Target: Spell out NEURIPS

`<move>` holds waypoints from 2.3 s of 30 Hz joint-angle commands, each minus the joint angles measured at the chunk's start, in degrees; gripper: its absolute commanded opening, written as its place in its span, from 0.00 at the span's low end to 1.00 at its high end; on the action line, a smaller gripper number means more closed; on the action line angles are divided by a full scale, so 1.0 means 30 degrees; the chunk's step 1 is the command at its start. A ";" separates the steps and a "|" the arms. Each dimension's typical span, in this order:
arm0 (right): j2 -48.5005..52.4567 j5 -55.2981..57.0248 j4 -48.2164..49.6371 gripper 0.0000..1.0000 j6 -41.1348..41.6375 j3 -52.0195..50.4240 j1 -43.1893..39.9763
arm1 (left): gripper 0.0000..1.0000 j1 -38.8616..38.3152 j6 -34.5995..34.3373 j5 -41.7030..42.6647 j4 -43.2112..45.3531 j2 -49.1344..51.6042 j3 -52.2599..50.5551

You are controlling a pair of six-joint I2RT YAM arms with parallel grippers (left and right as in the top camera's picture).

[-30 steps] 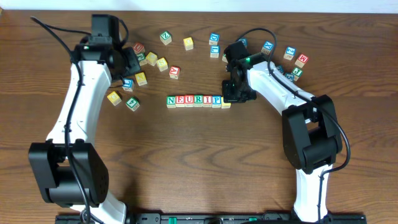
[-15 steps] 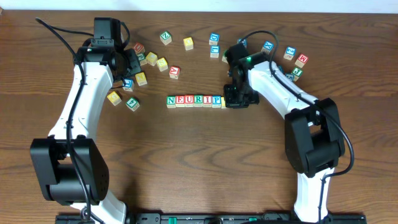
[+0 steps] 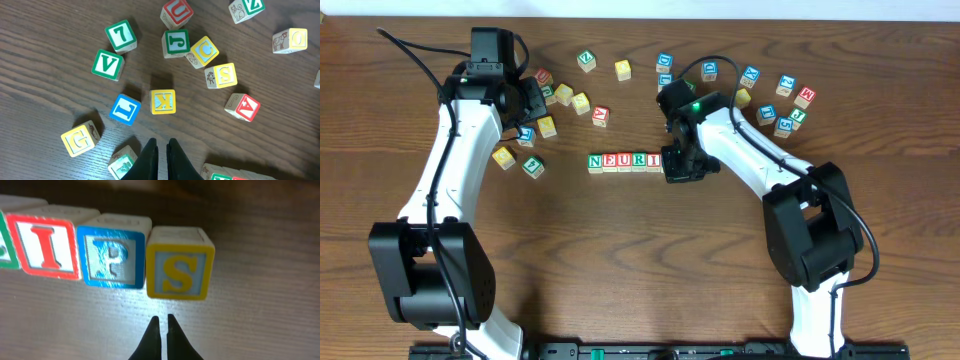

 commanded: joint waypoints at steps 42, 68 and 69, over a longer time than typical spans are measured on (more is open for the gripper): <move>-0.2193 0.1443 0.1763 0.01 0.0197 -0.0750 0.0729 | 0.08 0.0080 0.0000 -0.0299 -0.0488 0.0197 -0.0117; -0.2827 0.0787 0.2208 0.05 0.0896 -0.1064 -0.3708 | 0.08 -0.2455 -0.2339 0.0131 -0.1188 0.2652 -0.1683; -0.2827 0.0787 0.2208 0.05 0.0896 -0.1064 -0.3708 | 0.08 -0.2455 -0.2339 0.0146 -0.1188 0.2747 -0.1683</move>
